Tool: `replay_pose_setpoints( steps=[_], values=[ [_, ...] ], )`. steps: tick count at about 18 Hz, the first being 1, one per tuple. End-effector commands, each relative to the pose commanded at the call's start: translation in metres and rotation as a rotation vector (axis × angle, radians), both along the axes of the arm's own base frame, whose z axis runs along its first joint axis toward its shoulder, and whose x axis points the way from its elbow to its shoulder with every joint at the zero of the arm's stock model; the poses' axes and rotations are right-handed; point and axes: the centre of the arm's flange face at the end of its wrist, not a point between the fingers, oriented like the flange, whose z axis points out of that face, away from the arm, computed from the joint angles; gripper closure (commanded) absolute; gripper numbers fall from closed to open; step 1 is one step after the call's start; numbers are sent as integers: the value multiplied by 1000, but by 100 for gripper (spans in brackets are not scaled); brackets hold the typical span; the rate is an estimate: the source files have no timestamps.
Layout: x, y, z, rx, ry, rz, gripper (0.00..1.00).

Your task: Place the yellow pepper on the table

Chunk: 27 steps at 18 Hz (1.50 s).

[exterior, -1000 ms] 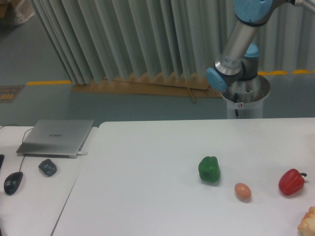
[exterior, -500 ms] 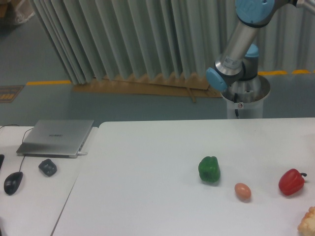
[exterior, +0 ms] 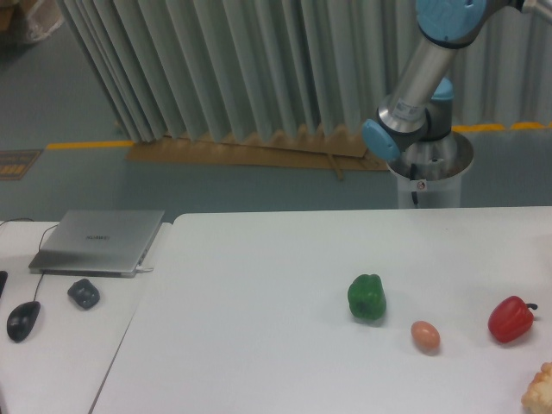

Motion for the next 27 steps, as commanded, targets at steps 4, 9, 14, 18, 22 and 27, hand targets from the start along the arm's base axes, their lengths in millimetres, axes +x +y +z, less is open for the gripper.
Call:
replay_pose_setpoints(
  steps=[4,9,14,18,22,27],
  values=[
    [-1,-5,-2,-2,-5,6,33],
    [0,-4,1,-4,-7,5,62],
    [8,4,28,-8,-34,8,62],
    [22,11,51,1,-44,28,62],
    [56,40,81,14,-77,46,62],
    [91,82,95,36,-100,134,61]
  ],
)
